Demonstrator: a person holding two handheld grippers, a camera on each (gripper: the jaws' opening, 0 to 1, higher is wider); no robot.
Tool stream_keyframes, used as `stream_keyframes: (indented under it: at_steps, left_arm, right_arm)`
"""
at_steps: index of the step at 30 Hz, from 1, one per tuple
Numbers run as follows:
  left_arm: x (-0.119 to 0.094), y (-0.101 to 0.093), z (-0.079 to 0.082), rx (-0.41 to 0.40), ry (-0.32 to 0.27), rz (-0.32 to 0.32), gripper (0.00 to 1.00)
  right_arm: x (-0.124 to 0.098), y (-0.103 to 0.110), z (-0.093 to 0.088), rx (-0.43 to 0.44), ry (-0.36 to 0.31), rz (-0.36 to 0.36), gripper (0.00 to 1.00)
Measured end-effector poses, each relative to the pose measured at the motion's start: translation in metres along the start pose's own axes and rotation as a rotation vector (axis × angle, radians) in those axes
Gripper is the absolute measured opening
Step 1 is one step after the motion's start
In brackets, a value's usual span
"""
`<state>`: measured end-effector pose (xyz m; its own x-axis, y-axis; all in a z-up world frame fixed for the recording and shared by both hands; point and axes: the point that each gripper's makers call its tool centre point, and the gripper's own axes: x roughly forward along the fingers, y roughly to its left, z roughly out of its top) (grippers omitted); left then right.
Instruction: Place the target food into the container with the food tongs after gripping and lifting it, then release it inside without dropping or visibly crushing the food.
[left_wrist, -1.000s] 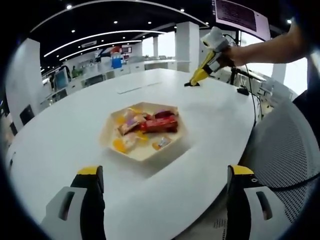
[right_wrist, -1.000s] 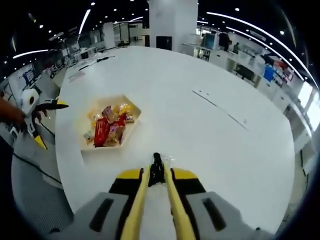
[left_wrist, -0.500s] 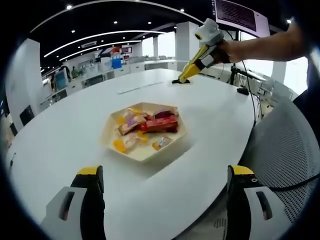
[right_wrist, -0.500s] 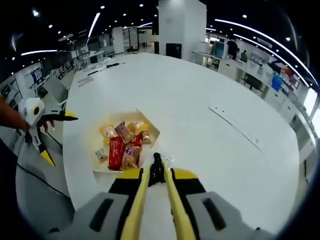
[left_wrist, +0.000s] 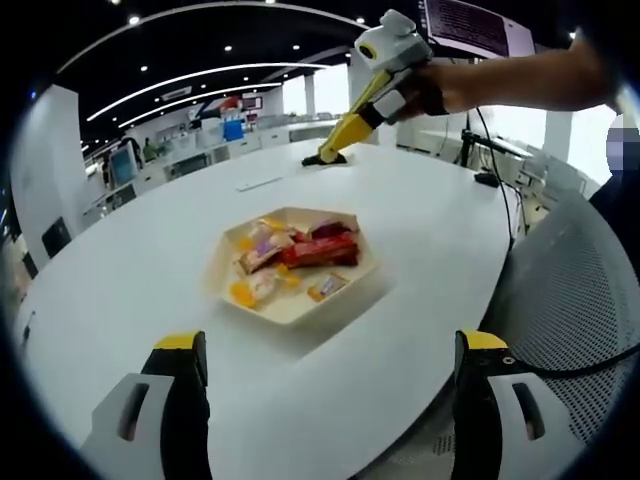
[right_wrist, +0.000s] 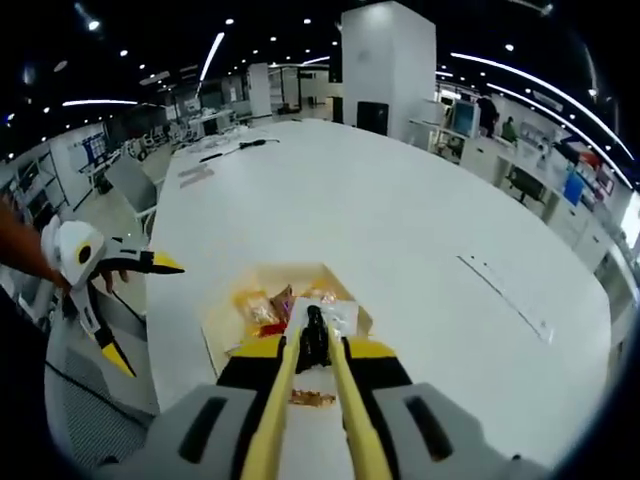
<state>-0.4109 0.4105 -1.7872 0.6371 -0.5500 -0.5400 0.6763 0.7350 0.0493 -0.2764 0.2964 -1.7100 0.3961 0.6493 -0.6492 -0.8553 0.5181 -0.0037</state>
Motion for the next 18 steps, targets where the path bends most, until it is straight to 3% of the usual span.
stream_keyframes:
  at_steps: [18]
  left_arm:
    - [0.0,-0.003,0.001,0.017,-0.003,-0.011,1.0]
  right_arm:
    - [0.035,0.058,0.033,-0.055,-0.017,0.076,0.21]
